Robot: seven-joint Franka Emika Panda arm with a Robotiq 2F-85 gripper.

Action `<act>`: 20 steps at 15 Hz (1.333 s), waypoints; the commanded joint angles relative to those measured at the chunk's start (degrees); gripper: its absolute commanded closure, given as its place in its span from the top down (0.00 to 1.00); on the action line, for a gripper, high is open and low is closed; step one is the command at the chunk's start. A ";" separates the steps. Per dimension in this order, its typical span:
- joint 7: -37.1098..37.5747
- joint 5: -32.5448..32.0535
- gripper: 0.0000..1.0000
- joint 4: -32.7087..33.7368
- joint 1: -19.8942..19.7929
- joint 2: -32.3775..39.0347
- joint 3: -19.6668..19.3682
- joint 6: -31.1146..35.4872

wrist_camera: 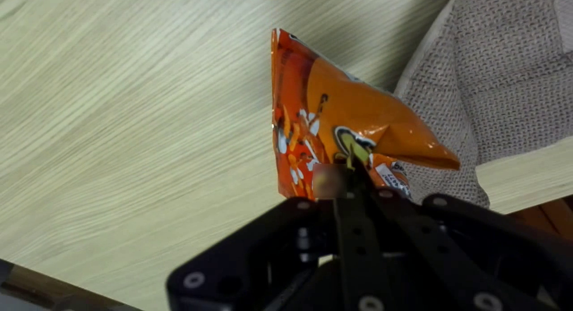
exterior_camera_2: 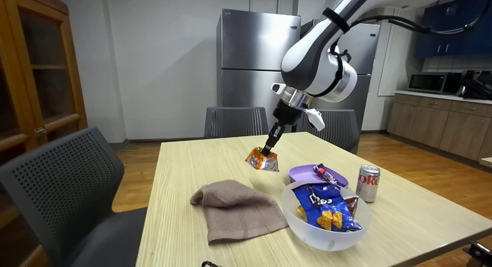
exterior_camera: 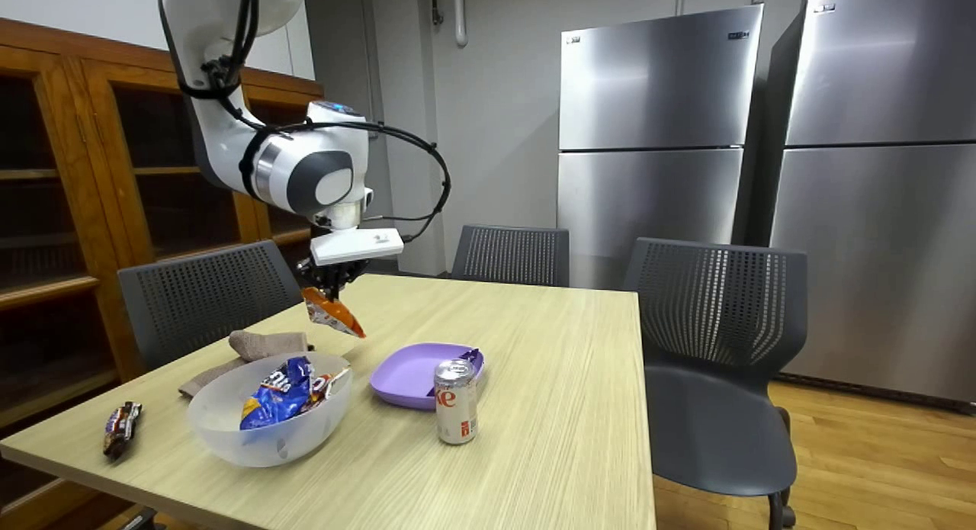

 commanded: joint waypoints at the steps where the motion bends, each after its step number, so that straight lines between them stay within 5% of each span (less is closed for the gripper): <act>1: -7.56 5.90 0.00 -4.09 -6.37 -5.36 6.45 -2.21; 9: -12.96 13.94 0.00 -13.18 -10.22 -17.03 9.95 -1.03; 20: -14.27 25.52 0.00 -22.46 -8.31 -30.66 11.36 -3.80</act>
